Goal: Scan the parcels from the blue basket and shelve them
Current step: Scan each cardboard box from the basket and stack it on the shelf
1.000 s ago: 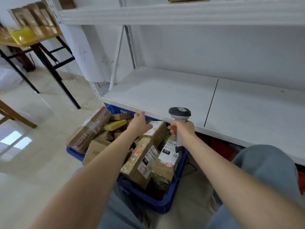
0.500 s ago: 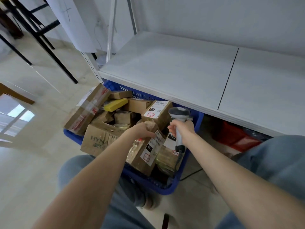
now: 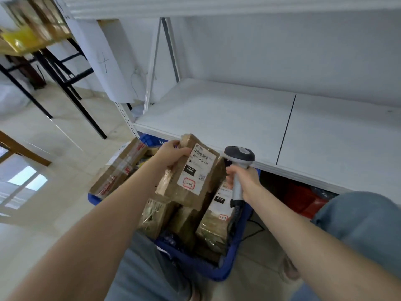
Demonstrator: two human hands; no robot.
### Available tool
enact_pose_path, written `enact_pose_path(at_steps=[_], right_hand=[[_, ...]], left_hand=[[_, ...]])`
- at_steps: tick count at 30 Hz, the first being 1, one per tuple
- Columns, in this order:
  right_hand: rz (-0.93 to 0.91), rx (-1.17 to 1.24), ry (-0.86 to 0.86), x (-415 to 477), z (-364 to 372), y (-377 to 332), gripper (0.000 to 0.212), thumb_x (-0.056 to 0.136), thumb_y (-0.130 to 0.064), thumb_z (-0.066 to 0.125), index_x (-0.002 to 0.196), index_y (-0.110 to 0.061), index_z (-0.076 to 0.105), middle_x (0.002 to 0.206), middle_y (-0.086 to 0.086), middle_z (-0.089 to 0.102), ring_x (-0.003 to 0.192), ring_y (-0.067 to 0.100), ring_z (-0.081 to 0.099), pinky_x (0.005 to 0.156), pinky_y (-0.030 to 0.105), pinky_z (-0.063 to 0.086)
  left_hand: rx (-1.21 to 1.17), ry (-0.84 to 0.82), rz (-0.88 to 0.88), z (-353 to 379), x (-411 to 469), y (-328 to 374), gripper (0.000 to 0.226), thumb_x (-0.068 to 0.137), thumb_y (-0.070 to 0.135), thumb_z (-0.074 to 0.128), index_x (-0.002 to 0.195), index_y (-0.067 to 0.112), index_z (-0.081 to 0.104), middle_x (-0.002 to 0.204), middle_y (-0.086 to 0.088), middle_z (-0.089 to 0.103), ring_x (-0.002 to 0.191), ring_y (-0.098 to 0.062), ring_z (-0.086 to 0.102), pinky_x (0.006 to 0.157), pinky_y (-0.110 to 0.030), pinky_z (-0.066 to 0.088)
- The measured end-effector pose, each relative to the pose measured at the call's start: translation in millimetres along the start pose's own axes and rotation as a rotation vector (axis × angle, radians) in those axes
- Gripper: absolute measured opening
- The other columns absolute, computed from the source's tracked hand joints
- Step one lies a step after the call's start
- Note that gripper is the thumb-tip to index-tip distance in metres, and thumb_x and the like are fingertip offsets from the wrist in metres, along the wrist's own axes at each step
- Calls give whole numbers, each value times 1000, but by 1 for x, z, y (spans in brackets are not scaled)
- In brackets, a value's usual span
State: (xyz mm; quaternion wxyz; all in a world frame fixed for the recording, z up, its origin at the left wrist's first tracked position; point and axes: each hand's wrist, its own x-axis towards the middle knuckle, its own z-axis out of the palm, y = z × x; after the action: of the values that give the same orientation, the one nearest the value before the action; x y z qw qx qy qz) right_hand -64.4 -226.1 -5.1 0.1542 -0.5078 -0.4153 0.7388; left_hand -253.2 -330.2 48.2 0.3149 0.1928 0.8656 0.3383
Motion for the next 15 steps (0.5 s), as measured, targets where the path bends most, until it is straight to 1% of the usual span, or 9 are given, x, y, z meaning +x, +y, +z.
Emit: enact_pose_path(at_steps=[1, 3, 5, 7, 9, 11, 12, 14, 15], right_hand=[[-8, 19, -9, -4, -3, -3, 14, 82, -5, 68, 95, -2, 65, 80, 10, 65, 69, 18, 62, 71, 36, 57], [-5, 59, -28, -13, -11, -8, 23, 83, -7, 69, 104, -4, 62, 90, 12, 66, 81, 21, 64, 82, 44, 57], [30, 95, -66, -22, -18, -11, 30, 81, -10, 71, 109, -5, 61, 95, 14, 67, 87, 27, 66, 84, 48, 56], [81, 131, -133, -33, -26, -10, 25, 81, -12, 71, 105, -7, 63, 91, 15, 68, 88, 32, 66, 86, 50, 55], [99, 169, -189, -40, -35, -6, 15, 84, -13, 67, 99, -11, 68, 84, 13, 72, 87, 31, 67, 92, 50, 52], [99, 208, -209, -42, -43, 0, 11, 87, -14, 64, 95, -16, 70, 83, 12, 73, 86, 30, 67, 94, 52, 50], [93, 222, -208, -43, -46, 3, 13, 87, -14, 63, 97, -17, 71, 86, 12, 73, 88, 31, 67, 94, 53, 50], [74, 241, -189, -45, -50, 7, 20, 87, -13, 62, 105, -16, 69, 95, 15, 73, 94, 33, 67, 91, 55, 51], [65, 245, -173, -45, -52, 10, 21, 87, -12, 62, 106, -15, 68, 98, 16, 72, 95, 34, 67, 89, 55, 52]], left_hand=[[-84, 14, 2, -1, -2, 4, 65, 85, 30, 66, 144, 20, 39, 99, -2, 63, 80, -16, 62, 62, -31, 51], [-239, 20, 0, 3, -9, 9, 65, 86, 29, 66, 144, 22, 39, 99, -1, 64, 84, -18, 62, 76, -40, 55], [-353, -12, -7, 11, -16, 10, 60, 86, 29, 66, 141, 27, 41, 102, -1, 66, 87, -20, 63, 80, -44, 54], [-428, -61, -14, 21, -20, 7, 55, 86, 32, 67, 137, 28, 46, 107, -3, 68, 96, -24, 65, 85, -51, 53], [-480, -96, -9, 31, -22, 4, 51, 86, 33, 67, 134, 24, 49, 109, -4, 68, 103, -27, 64, 88, -56, 52], [-499, -119, 8, 41, -28, 1, 49, 88, 35, 66, 131, 19, 52, 111, -4, 68, 105, -27, 62, 88, -53, 52], [-504, -145, 17, 46, -30, -1, 49, 88, 34, 66, 132, 18, 52, 111, -4, 68, 105, -26, 63, 87, -50, 53], [-496, -231, 29, 54, -36, -7, 53, 87, 31, 67, 136, 21, 48, 115, -5, 66, 106, -26, 63, 84, -46, 55], [-484, -284, 28, 57, -39, -9, 56, 87, 29, 68, 138, 25, 45, 118, -6, 65, 108, -28, 61, 85, -48, 54]])
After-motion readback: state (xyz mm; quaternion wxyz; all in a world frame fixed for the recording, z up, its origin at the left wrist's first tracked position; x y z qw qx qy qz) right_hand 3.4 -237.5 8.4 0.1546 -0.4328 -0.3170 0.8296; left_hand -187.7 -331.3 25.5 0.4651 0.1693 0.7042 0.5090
